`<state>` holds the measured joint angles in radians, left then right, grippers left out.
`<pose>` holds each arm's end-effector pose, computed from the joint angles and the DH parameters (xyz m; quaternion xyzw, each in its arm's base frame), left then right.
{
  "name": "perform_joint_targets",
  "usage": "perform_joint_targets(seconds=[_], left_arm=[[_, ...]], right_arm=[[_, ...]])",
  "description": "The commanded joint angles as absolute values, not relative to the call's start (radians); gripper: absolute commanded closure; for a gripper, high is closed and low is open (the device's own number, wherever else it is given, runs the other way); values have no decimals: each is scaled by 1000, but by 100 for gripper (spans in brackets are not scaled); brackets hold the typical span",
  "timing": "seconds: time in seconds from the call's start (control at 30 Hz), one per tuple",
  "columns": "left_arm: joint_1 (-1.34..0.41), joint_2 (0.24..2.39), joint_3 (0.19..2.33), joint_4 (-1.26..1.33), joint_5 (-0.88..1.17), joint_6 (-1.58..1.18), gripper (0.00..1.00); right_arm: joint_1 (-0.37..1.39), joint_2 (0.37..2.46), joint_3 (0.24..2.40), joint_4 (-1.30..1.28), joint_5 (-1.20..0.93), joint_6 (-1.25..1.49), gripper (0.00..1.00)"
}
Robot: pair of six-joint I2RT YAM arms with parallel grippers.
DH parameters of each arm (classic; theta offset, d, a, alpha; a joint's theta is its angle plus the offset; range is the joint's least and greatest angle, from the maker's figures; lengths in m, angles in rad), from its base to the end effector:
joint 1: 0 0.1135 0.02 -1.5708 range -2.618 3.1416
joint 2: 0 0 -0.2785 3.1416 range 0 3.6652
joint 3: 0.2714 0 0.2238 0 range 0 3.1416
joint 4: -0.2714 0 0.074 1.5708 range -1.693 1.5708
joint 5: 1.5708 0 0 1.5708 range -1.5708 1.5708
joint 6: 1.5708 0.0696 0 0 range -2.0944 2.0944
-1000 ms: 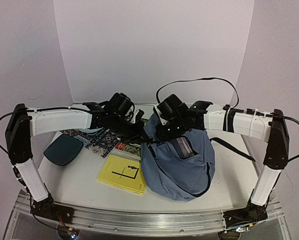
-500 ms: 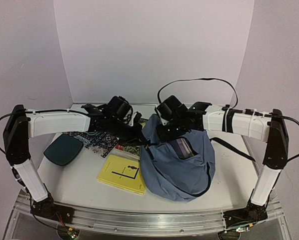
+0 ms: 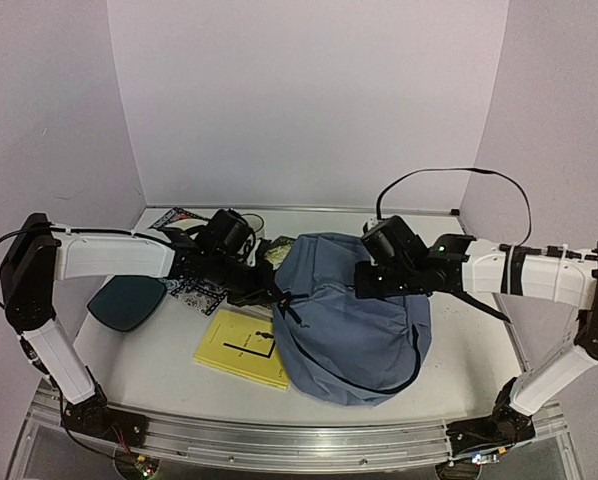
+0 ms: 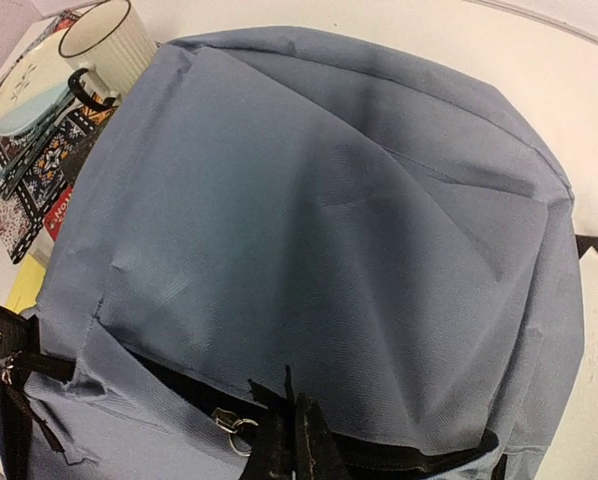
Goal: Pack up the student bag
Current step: Zip the lower front pocket of the student bag.
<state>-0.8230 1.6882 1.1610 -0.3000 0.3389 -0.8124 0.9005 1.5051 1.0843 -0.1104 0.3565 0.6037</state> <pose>0.2303 -0.2824 0.2307 0.0661 0.9180 -0.3687 0.1303 0.2322 0.2537 0.2876 -0.0392 0.8578 0.2216 0.4621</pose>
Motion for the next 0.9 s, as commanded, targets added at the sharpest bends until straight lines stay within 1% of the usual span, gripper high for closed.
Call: perform_joint_targets(seconds=[0.0,0.23,0.53,0.7,0.87], left_arm=[[-779,1641,1098,-348,284,-841,100],[-751,1640,1037,-316,301,-874,100],[-724,1634,985,-271,328,-900,100],[-718,1641,973,-242,355,-898,100],[-719,1641,983,-202,396,-879,100]], right_arm=[[852,1401,1003,-124,492,715,100],[772,1313,888,-115,513,743,100],[593,1187,729,-115,470,742,100],[551,1212,711,-115,410,775,100],[551,1251,757,-115,358,755,100]])
